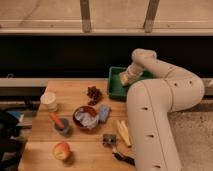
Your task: Wipe tray with eraser
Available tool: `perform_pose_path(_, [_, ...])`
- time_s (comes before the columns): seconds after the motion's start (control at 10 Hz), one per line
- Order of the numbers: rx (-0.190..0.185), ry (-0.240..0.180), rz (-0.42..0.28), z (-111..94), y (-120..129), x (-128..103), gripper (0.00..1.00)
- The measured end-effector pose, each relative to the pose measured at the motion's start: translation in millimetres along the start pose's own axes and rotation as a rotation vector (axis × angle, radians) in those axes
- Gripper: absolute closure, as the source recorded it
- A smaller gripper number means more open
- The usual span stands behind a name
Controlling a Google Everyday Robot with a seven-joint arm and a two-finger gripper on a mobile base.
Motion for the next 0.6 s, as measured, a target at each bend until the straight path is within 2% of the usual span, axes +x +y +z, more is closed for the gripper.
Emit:
perform_pose_path(0.3, [0.008,-0.027,0.045,-18.5,-12.5,19.0,1.00])
perform_pose_path(0.5, [0.020,-0.058,0.098,-38.6,-47.9,42.9,1.00])
perform_pose_path(0.6, [0.020,-0.065,0.102,-42.4,-57.5,47.7,1.00])
